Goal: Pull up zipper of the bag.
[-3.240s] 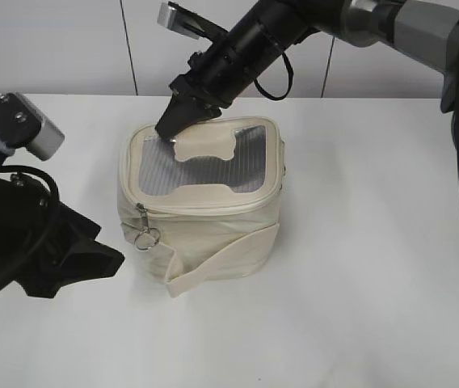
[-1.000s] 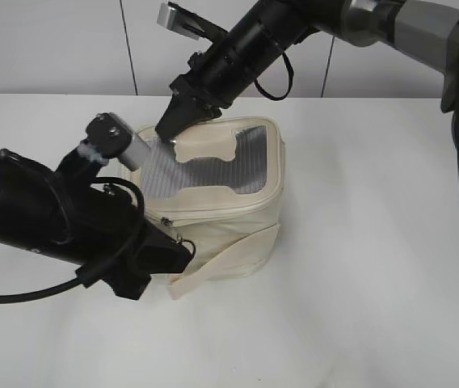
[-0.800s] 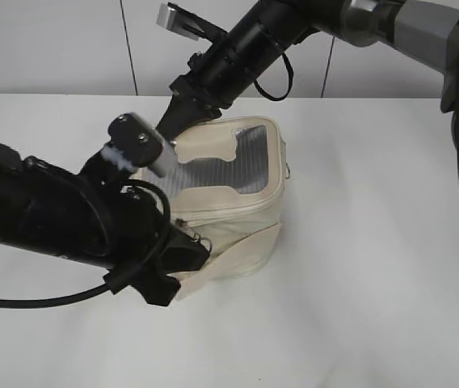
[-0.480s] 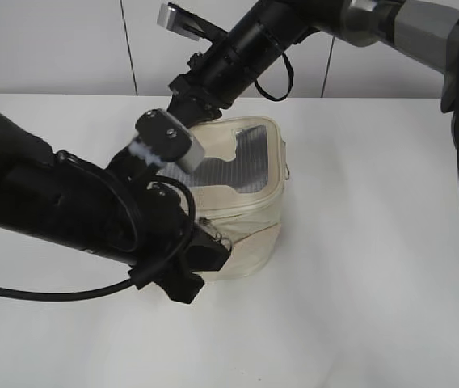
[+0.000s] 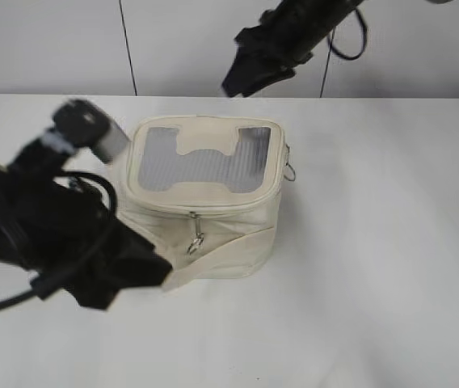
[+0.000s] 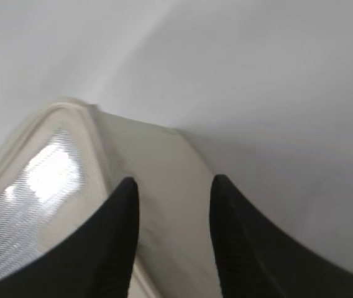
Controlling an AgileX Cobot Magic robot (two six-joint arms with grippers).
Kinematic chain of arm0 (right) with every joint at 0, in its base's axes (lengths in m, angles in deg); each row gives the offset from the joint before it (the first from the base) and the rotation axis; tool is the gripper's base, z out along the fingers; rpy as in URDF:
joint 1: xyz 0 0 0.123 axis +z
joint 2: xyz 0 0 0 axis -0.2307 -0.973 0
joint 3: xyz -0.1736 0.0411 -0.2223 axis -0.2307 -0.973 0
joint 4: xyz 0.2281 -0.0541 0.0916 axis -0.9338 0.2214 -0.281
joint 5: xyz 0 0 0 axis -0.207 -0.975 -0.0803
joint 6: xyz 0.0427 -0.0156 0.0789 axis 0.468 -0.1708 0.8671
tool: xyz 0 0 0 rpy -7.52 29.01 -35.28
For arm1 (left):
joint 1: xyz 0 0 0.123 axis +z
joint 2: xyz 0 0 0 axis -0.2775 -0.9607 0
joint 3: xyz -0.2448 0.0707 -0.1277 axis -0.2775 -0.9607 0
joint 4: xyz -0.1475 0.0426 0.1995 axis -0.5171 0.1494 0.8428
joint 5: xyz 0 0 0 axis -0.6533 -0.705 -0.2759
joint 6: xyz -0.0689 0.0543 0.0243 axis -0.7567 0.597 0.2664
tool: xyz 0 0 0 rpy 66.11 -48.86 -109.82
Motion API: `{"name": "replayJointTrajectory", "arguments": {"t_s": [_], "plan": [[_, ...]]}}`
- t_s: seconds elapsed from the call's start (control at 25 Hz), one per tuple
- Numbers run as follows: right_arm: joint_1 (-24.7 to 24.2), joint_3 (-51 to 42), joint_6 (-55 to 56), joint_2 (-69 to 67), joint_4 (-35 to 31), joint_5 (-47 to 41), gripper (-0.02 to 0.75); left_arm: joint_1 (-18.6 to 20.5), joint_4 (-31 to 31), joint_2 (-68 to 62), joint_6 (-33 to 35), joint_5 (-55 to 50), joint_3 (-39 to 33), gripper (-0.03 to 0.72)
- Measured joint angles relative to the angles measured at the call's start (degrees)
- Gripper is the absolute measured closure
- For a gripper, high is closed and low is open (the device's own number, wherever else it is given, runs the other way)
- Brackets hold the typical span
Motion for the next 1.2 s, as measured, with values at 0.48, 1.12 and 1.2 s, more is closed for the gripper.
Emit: {"name": "replayJointTrajectory", "arguments": {"t_s": [0.48,1.12,1.2], "plan": [[-15.53,-48.56,-20.62,25.31,-16.11,19.98,0.465,21.53,2.71,-9.66,5.27,-11.82,27.65,0.378],[-15.36,-83.44,-71.08,36.44,-54.53,30.67,0.432,13.31,2.97,-49.24,11.67,-37.36,76.36,0.283],[-15.32,-83.46,-71.50,36.44,-54.58,30.62,0.402,13.03,3.97,-50.16,11.67,-37.73,76.63,0.283]]}}
